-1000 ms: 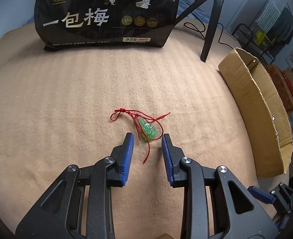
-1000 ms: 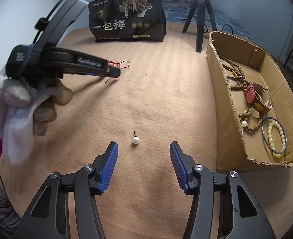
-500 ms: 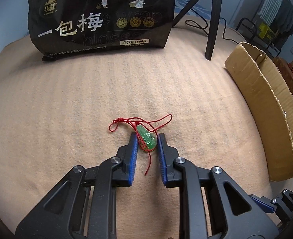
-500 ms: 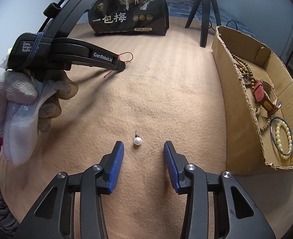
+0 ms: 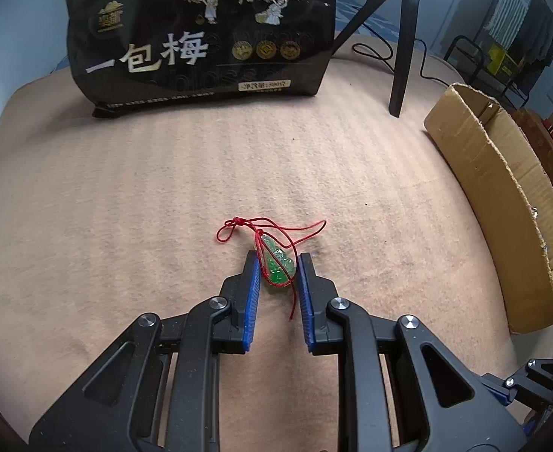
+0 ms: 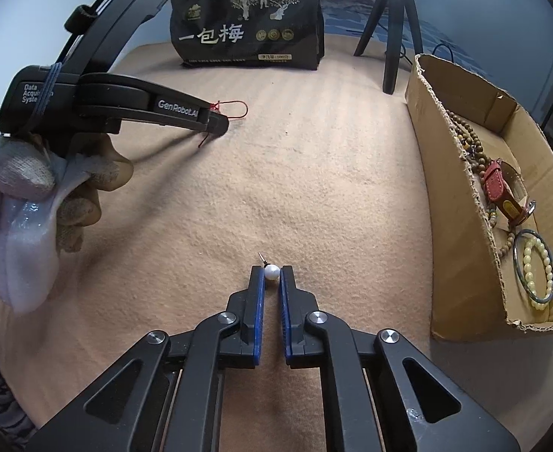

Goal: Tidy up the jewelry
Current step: 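Lift the jade pendant and pearl and carry them over the box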

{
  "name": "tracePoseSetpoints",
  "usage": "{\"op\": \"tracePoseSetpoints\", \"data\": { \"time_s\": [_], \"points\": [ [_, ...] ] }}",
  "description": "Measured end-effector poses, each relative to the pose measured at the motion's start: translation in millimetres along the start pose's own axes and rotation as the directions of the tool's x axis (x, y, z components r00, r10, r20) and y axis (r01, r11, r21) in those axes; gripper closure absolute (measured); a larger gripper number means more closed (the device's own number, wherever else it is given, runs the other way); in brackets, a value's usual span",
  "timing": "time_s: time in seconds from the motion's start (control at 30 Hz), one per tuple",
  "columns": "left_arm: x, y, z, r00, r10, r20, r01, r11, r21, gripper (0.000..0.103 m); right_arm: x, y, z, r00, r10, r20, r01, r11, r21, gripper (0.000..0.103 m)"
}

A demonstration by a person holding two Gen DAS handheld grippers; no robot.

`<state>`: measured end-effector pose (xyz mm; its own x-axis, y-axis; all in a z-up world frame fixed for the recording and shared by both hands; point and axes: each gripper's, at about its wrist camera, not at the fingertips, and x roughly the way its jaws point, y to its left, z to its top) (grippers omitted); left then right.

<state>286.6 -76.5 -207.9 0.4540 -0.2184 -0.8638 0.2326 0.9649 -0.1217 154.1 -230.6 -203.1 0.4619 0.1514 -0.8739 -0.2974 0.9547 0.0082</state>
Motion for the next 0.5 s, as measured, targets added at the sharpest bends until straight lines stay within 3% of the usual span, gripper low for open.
{"op": "tracePoseSetpoints", "data": {
  "time_s": [0.5],
  "points": [
    [-60.9, -13.5, -1.9, 0.995, -0.016, 0.096, 0.014, 0.999, 0.029, 0.085, -38.4, -3.1, 2.7, 0.998, 0.023, 0.065, -0.024, 1.000, 0.011, 0.097]
  ]
}}
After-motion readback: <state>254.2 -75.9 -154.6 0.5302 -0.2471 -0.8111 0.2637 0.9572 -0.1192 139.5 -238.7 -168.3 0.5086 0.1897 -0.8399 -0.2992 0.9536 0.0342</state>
